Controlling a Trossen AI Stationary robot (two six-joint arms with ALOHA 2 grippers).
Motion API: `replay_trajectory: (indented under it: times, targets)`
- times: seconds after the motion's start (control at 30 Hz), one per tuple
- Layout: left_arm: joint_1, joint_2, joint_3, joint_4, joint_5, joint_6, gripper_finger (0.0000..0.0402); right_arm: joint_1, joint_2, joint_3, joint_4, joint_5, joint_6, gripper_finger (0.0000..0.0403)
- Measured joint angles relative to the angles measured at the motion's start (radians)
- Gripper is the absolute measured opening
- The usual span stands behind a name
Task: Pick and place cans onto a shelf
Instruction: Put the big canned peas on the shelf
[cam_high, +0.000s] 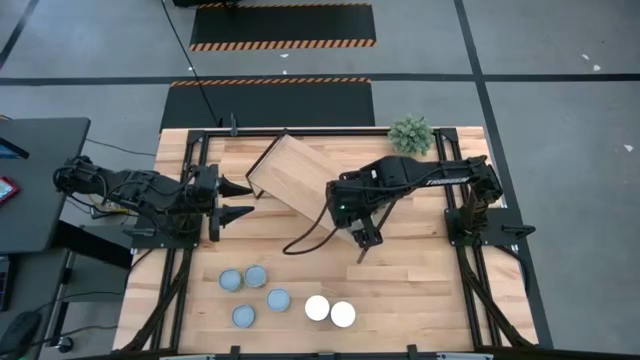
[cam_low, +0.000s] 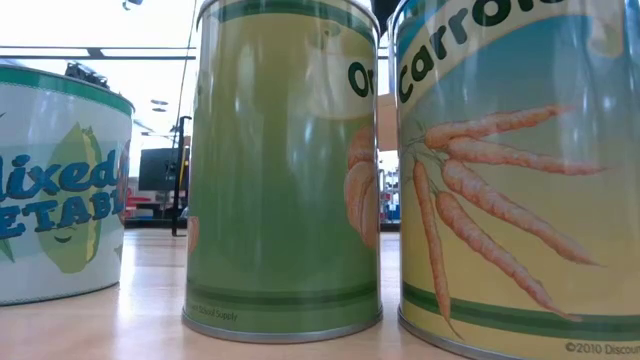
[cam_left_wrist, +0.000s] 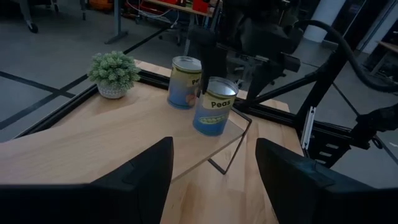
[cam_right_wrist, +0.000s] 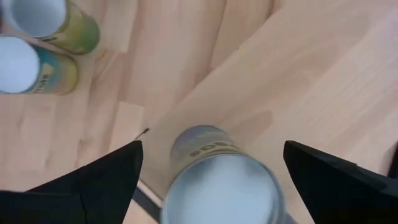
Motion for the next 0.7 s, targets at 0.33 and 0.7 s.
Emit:
replay_trajectory:
  times: [0.33,0.7]
  targets:
    - [0.000,0.000,0.000,0.000,0.000,0.022,0.0235,0.001,0.005,0.000,0.009,-0.106,-0.075,0.0378]
    - [0.000,0.000,0.000,0.000,0.000,0.025,0.0235,0.023,0.005,-0.001,0.007,-0.238,-0.090,0.0351]
